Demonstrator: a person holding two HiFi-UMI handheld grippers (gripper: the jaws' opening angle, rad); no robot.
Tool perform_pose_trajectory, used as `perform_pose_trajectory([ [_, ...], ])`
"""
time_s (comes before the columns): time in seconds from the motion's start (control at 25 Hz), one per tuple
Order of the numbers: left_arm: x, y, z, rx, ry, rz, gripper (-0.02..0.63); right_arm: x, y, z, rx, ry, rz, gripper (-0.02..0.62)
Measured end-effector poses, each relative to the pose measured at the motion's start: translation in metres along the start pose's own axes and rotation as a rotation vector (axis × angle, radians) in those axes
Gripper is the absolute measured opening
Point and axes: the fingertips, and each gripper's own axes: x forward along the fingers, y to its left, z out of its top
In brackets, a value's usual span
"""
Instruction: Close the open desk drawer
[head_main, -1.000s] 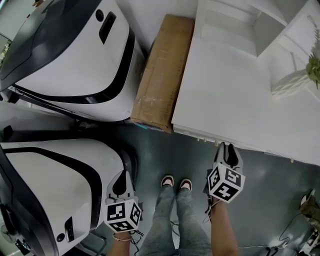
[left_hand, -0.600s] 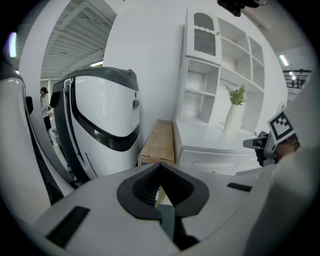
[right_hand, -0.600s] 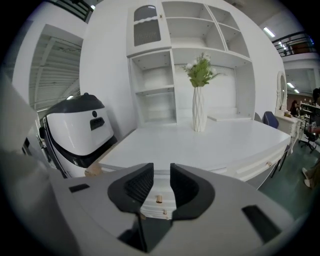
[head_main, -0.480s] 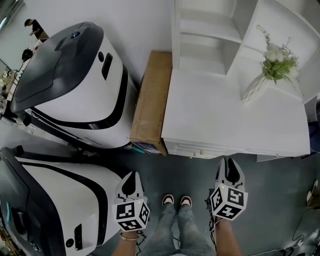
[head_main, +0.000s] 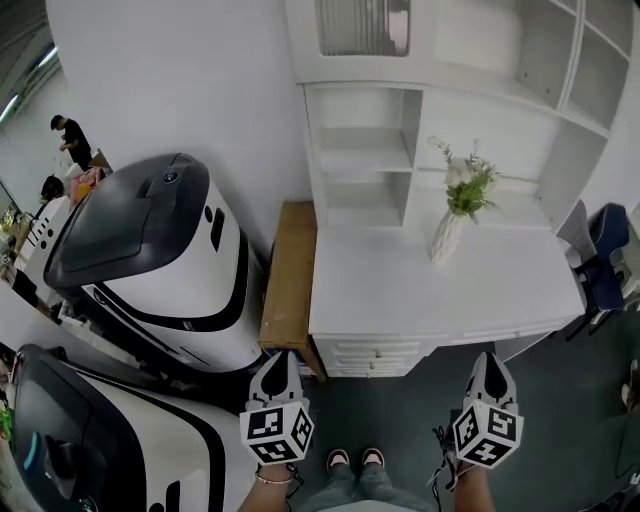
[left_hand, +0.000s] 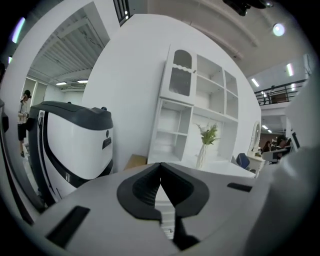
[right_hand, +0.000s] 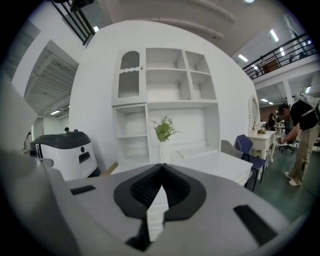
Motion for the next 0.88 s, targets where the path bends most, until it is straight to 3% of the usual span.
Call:
perform_pose_trajectory([
  [0.4,0.003,-0.033,0.033,0.007,-0.067,-0.091,0.018,-0.051,-0.073,-0.012,0.045,-0.017,-0.158,0.008],
  [0.88,-0.007,-0.051,0.031,0.029,-0.062,-0.115,0.018,-0.056,-0.065,-0.007,-0.017,0.001,-0.118,0.005],
])
